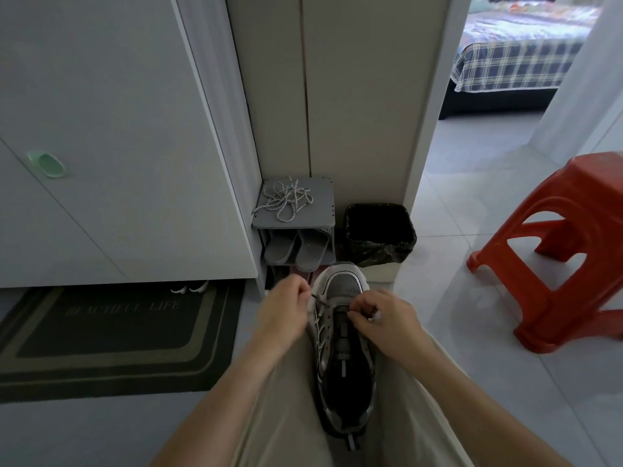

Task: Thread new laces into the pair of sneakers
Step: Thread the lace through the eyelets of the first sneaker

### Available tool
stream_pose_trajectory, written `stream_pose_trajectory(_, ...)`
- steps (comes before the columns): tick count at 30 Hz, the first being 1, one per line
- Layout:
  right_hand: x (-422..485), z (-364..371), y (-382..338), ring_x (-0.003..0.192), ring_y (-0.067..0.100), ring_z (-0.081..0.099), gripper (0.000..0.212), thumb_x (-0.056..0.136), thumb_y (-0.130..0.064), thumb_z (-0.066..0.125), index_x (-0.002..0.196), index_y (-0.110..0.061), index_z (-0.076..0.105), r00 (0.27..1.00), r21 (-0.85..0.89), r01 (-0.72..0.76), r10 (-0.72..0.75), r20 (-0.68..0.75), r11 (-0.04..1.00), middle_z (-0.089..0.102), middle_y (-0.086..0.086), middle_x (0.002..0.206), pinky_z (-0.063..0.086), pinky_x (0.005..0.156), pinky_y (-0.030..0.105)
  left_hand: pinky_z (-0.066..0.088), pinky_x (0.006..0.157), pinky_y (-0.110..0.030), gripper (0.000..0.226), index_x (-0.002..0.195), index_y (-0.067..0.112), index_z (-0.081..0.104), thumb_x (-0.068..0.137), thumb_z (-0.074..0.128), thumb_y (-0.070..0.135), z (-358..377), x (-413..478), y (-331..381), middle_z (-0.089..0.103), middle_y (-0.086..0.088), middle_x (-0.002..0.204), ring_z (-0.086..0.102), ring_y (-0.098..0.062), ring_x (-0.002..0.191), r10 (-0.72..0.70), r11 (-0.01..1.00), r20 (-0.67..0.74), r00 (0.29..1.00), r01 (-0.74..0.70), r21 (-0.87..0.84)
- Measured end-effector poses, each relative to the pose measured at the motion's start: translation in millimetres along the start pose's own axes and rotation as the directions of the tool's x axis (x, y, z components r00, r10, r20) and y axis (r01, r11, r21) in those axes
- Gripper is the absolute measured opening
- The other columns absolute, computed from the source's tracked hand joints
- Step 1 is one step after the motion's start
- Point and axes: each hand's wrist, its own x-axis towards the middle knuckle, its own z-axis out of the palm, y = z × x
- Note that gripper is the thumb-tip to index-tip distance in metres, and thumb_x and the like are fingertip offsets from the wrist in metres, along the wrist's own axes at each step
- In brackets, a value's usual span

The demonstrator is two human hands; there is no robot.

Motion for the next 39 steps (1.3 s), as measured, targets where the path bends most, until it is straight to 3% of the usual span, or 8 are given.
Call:
stream_pose_trajectory(4,2,-2,1,0.079,0.0,0.053,0.015,0.078,-0.035,0.068,0.073,-0.044,0.058,1.0,-0.012,-0.007,0.007,0.001,1.0,0.057,-0.017,0.082,0.045,0.09,0.037,0.039,0.061,-0.014,0.008,0.089,0.024,0.051,0.095,0.053,0.019,-13,2,-16,0.057,0.01,0.084,0.057,-0.006,0.077,-0.179,0.97,-0.128,0.976,0.153,-0.188)
stream_pose_trajectory(9,9,2,-2,0.081,0.005,0.052,0.014,0.075,-0.033,0.066,0.07,-0.043,0.056,1.0,-0.063,0.027,-0.026,0.015,0.998,0.057,-0.015,0.082,0.045,0.088,0.04,0.039,0.08,-0.011,0.017,0.104,0.025,0.061,0.088,0.064,0.024,10,-17,-10,0.056,0.017,0.097,0.051,0.001,0.093,0.014,0.992,0.061,0.998,-0.006,-0.129)
stream_pose_trajectory(13,8,5,-1,0.082,0.003,0.052,0.013,0.076,-0.035,0.066,0.073,-0.044,0.057,1.0,-0.059,0.027,-0.027,0.003,0.998,0.057,-0.016,0.082,0.045,0.089,0.039,0.034,0.069,-0.001,0.008,0.087,0.026,0.06,0.086,0.065,0.021,19,-19,-3,0.056,0.016,0.084,0.049,0.005,0.078,0.065,0.993,0.02,0.998,-0.062,-0.097)
stream_pose_trajectory(21,6,3,1,0.087,0.005,0.051,0.014,0.077,-0.037,0.067,0.091,-0.037,0.064,1.0,-0.086,0.026,-0.025,0.013,0.996,0.054,-0.017,0.091,0.036,0.096,0.034,0.038,0.06,-0.009,0.012,0.088,0.025,0.054,0.092,0.055,0.014,-4,-5,-5,0.056,0.01,0.085,0.052,0.0,0.075,-0.12,0.97,-0.218,0.969,0.068,-0.232)
stream_pose_trajectory(27,8,8,-1,0.089,0.009,0.053,0.011,0.076,-0.029,0.066,0.087,-0.031,0.067,1.0,-0.114,0.01,-0.011,-0.01,0.993,0.055,-0.014,0.088,0.035,0.095,0.035,0.043,0.085,-0.02,0.02,0.103,0.028,0.062,0.084,0.068,0.028,8,-7,-5,0.059,0.014,0.099,0.055,-0.004,0.096,0.049,0.994,0.012,0.999,-0.048,-0.101)
stream_pose_trajectory(33,9,10,-1,0.084,0.006,0.051,0.011,0.076,-0.032,0.067,0.087,-0.034,0.067,1.0,-0.096,0.008,-0.01,-0.021,0.995,0.05,-0.018,0.083,0.042,0.092,0.037,0.044,0.082,-0.027,0.002,0.086,0.029,0.064,0.087,0.062,0.031,13,-7,2,0.06,0.015,0.086,0.056,-0.006,0.089,0.097,0.995,0.033,0.995,-0.096,-0.033)
stream_pose_trajectory(36,7,8,-1,0.085,0.005,0.05,0.013,0.076,-0.036,0.068,0.089,-0.036,0.065,1.0,-0.089,0.019,-0.019,-0.009,0.996,0.049,-0.021,0.083,0.04,0.094,0.036,0.042,0.077,-0.026,0.008,0.083,0.029,0.058,0.091,0.057,0.029,5,-2,0,0.057,0.015,0.082,0.053,-0.004,0.08,0.117,0.989,-0.059,0.991,-0.111,0.095)
stream_pose_trajectory(39,5,4,-1,0.086,0.004,0.05,0.016,0.075,-0.039,0.067,0.087,-0.042,0.058,1.0,-0.085,0.014,-0.013,0.01,0.996,0.049,-0.022,0.085,0.038,0.096,0.034,0.035,0.062,-0.013,0.008,0.086,0.022,0.057,0.094,0.054,0.02,-14,6,-11,0.053,0.015,0.078,0.051,0.0,0.071,-0.097,0.988,-0.266,0.959,0.062,-0.138)
